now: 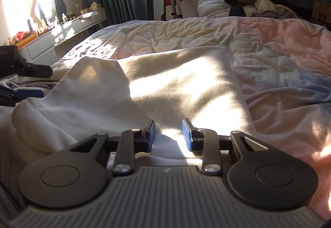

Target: Fold clothes

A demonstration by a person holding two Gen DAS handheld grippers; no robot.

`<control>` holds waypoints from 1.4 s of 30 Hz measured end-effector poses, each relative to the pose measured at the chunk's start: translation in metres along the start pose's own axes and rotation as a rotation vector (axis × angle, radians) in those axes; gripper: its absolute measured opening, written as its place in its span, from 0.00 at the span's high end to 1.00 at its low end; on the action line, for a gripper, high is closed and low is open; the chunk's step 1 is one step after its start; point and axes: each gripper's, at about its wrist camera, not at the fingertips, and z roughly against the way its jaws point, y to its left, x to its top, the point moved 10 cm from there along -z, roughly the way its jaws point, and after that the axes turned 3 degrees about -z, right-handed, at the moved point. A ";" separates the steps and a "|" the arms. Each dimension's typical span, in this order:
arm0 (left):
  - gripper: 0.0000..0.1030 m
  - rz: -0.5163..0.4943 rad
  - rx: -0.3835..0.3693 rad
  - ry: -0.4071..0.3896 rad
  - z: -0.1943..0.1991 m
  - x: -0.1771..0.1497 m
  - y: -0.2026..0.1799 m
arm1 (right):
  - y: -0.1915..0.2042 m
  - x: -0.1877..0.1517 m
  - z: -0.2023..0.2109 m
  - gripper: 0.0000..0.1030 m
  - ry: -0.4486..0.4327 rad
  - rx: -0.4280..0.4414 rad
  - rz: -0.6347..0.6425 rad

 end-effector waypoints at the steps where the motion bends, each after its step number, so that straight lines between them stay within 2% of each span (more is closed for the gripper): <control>1: 0.23 0.011 0.018 -0.011 0.008 0.006 0.005 | 0.000 0.000 0.001 0.68 0.000 0.002 -0.004; 5: 0.19 0.064 0.092 -0.047 0.045 0.023 0.033 | -0.001 0.000 0.002 0.69 0.003 0.007 -0.016; 13: 0.14 0.311 0.247 -0.074 0.107 0.033 0.106 | -0.002 0.001 0.006 0.68 0.010 0.016 -0.040; 20: 0.13 0.487 0.356 -0.076 0.121 0.015 0.158 | -0.002 0.001 0.007 0.68 0.016 0.017 -0.053; 24: 0.13 0.537 0.418 -0.042 0.121 0.002 0.174 | -0.001 0.000 0.008 0.69 0.017 0.016 -0.051; 27: 0.13 0.601 0.434 -0.035 0.126 -0.008 0.183 | 0.000 0.000 0.007 0.68 0.019 0.010 -0.047; 30: 0.13 0.591 0.444 -0.048 0.126 -0.009 0.186 | 0.001 -0.001 0.007 0.68 0.018 0.005 -0.040; 34: 0.14 0.638 0.454 -0.055 0.112 -0.009 0.201 | 0.001 -0.002 0.006 0.68 0.016 0.001 -0.034; 36: 0.14 0.694 0.458 -0.093 0.108 -0.008 0.215 | 0.001 -0.001 0.006 0.68 0.011 0.003 -0.041; 38: 0.14 0.755 0.436 -0.118 0.107 -0.007 0.227 | 0.006 0.001 0.007 0.67 -0.003 0.026 -0.049; 42: 0.16 0.804 0.416 -0.176 0.112 -0.003 0.239 | 0.038 -0.002 0.007 0.67 -0.014 0.117 0.014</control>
